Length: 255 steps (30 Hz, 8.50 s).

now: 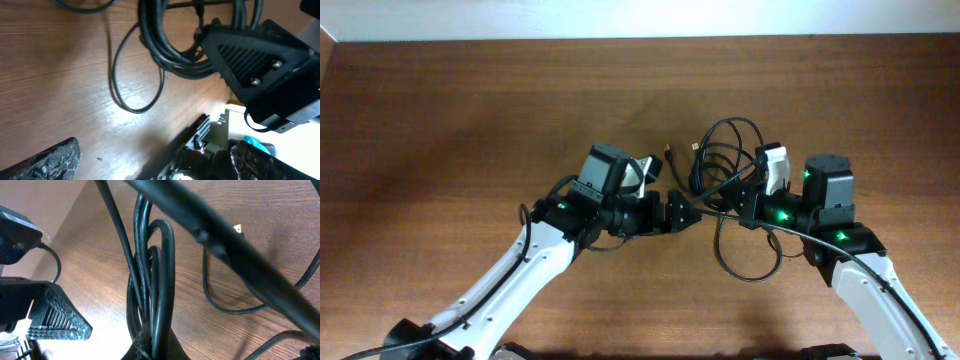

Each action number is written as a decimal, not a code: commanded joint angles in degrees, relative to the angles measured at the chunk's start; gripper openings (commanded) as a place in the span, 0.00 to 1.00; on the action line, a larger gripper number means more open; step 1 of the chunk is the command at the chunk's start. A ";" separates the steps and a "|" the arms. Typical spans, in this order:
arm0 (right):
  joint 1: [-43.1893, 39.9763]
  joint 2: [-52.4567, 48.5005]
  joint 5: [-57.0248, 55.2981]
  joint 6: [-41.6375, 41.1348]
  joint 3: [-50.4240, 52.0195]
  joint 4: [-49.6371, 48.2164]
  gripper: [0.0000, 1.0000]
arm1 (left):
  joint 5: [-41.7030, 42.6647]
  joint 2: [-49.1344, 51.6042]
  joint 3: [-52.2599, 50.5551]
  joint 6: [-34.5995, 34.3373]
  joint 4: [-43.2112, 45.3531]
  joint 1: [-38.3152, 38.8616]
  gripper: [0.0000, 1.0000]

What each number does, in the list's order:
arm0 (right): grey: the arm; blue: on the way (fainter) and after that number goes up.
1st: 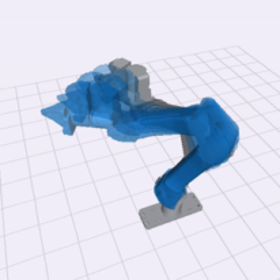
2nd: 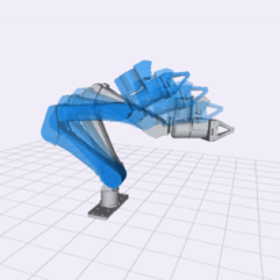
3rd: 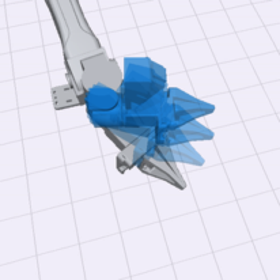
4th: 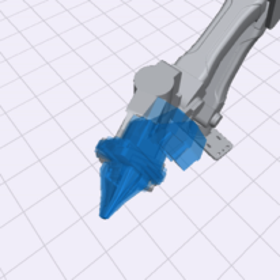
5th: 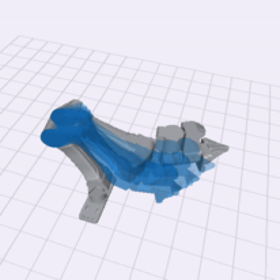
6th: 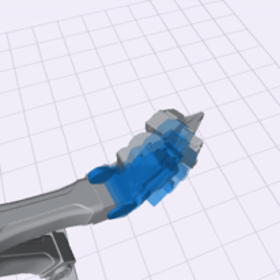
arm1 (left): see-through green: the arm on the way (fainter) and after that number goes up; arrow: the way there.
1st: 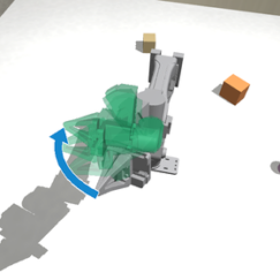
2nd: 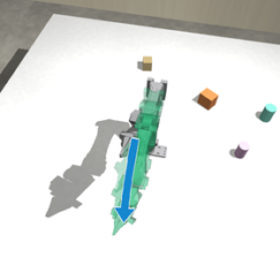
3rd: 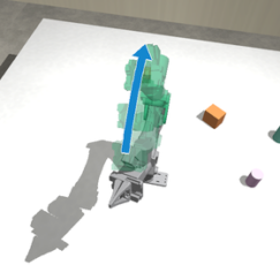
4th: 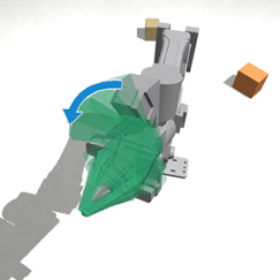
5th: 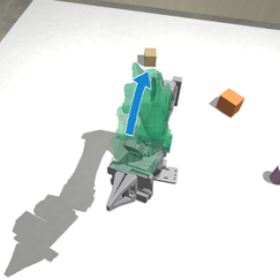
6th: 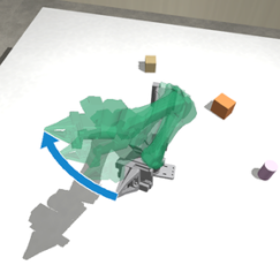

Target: Untangle cables

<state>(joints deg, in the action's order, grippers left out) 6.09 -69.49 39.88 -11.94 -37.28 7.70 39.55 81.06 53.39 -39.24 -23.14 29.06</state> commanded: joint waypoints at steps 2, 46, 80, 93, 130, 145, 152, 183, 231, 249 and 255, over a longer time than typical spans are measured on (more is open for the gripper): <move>-0.07 0.00 -0.07 1.03 -0.76 -0.22 0.04 | -3.56 -0.07 0.57 -6.67 1.25 1.42 0.76; -0.07 0.00 0.20 1.01 -0.76 1.09 0.04 | -25.75 6.86 0.57 -39.60 11.98 9.57 0.87; -0.07 0.00 6.47 1.03 -0.76 1.29 0.04 | -29.09 7.13 0.57 -39.63 15.19 10.34 0.54; -0.07 0.00 6.01 1.03 -0.76 1.31 0.04 | -28.83 7.13 0.55 -39.60 15.37 10.34 0.28; -0.07 -0.04 -0.13 1.09 -0.76 4.11 0.04 | -13.46 7.10 0.57 -39.54 17.07 5.20 0.00; -0.07 -0.11 -0.15 1.25 -0.76 4.13 0.04 | -0.92 7.10 0.57 -33.57 17.11 -0.87 0.00; -0.09 -0.26 -0.79 1.25 -0.76 4.33 0.04 | 4.22 7.13 0.57 -24.83 17.09 -3.50 0.00; -0.07 -0.26 -0.79 1.22 -0.76 4.52 0.04 | 20.57 7.13 0.57 1.81 16.85 -11.72 0.00; -0.07 -0.26 -1.60 1.18 -0.76 4.50 0.04 | -12.37 7.13 0.55 -15.54 6.80 2.73 0.61; -0.07 -0.26 -1.60 1.01 -0.76 4.50 0.04 | -26.16 7.13 0.55 -24.30 11.98 10.23 0.43; -0.07 -0.26 -1.60 1.01 -0.76 4.50 0.04 | -28.94 7.13 0.55 -25.49 12.15 11.34 0.38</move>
<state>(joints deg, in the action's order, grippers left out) 6.24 -69.60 38.35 -11.20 -37.28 12.43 13.39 87.68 53.41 -63.51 -11.20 40.05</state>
